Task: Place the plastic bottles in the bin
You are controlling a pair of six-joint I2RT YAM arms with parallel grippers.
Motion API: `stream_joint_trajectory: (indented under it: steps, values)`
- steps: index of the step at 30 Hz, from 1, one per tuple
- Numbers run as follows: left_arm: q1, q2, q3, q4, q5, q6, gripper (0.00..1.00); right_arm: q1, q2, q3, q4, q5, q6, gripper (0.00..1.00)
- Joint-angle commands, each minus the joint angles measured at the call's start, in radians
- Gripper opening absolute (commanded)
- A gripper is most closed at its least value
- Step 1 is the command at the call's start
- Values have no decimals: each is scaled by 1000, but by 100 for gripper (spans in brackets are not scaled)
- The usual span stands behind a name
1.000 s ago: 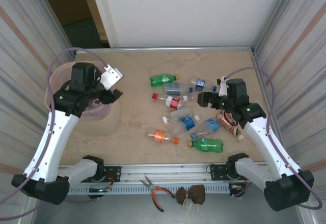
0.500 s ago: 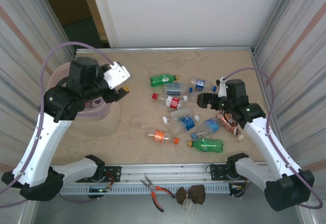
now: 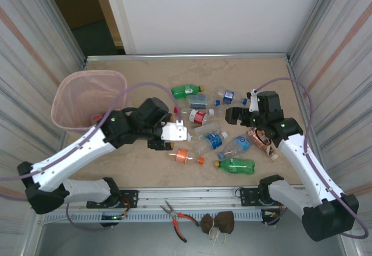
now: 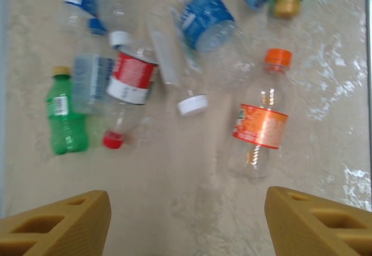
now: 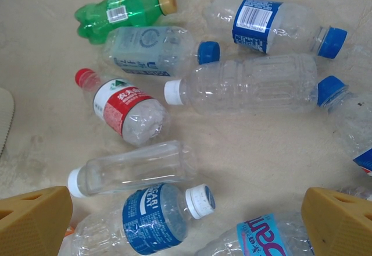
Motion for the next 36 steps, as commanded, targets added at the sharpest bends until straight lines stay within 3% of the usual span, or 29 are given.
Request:
stream_joint_trajectory:
  steps: [1,13,27,36]
  values:
    - [-32,34,-75,89,12,46,73,6,-32,38,-22,15,-19,100]
    - [-88,248,-249,299,109,74,75,6,-63,27,-34,31,-29,100]
    - [-82,440,-299,384,39,112,76,6,-96,4,-45,46,-41,100]
    - [-62,465,-324,398,23,114,69,6,-96,3,-40,45,-46,100]
